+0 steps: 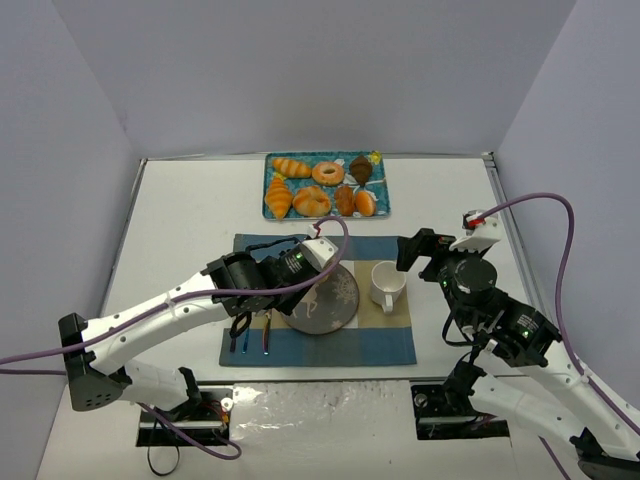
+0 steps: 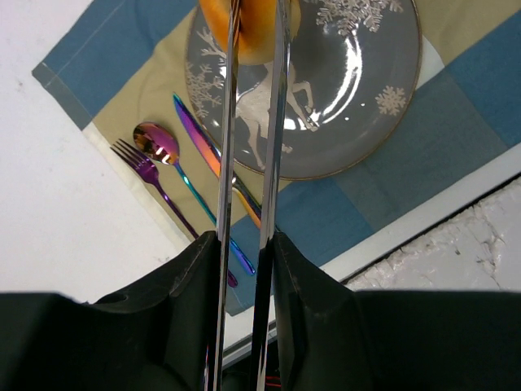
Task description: Place the bread
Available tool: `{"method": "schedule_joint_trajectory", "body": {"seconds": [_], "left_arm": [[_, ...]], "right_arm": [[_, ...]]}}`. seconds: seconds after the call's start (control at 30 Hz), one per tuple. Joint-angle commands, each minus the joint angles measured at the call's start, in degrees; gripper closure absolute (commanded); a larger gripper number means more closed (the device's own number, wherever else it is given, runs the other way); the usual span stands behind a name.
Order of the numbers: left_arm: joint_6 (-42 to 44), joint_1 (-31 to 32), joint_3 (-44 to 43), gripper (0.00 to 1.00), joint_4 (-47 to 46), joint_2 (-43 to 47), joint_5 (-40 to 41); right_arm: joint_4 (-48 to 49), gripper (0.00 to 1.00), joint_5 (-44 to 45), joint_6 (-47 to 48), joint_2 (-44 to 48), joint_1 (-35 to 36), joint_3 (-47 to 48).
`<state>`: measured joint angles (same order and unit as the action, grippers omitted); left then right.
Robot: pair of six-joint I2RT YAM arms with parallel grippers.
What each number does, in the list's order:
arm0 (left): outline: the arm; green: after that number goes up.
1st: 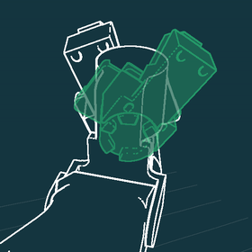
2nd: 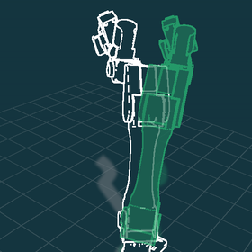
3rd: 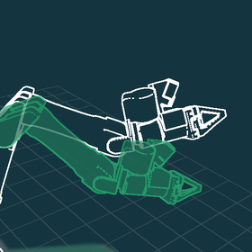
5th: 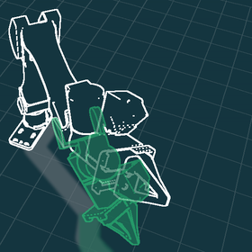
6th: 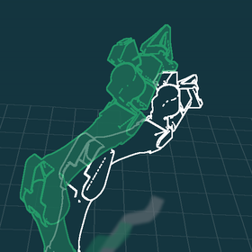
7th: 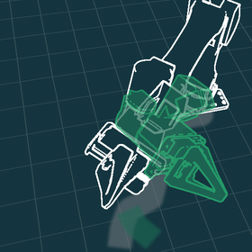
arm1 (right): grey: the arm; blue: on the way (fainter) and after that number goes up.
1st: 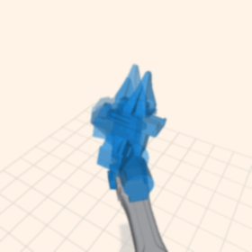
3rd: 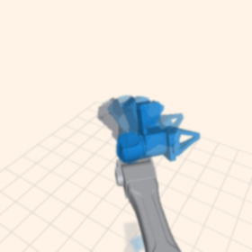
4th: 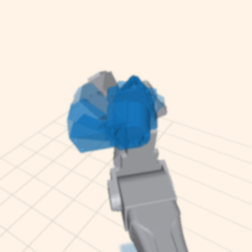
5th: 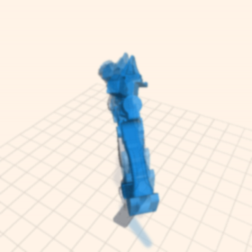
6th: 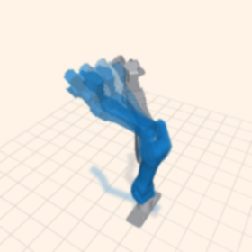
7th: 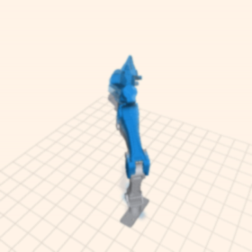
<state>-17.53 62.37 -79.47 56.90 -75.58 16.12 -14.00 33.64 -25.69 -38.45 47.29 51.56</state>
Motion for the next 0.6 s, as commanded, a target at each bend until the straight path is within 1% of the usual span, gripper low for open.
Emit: {"method": "schedule_joint_trajectory", "body": {"seconds": [0.0,0.37,0.43,0.57], "left_arm": [[-2.72,1.63,-0.26,1.0,-1.21,0.05,-0.62],[-5.51,3.01,2.06,1.0,-1.31,-1.3,-0.46],[-5.83,3.1,2.46,0.96,-1.52,-1.58,-0.39],[-6.52,3.36,2.99,0.91,-1.7,-1.94,0.13]], "right_arm": [[3.16,0.0,2.28,0.2,-1.33,-0.27,2.5],[3.18,0.0,2.4,0.47,-1.47,-0.27,2.51],[3.11,0.0,2.4,0.39,-1.29,-0.27,2.33],[3.1,0.0,2.4,0.29,-0.87,-0.27,1.93]]}}
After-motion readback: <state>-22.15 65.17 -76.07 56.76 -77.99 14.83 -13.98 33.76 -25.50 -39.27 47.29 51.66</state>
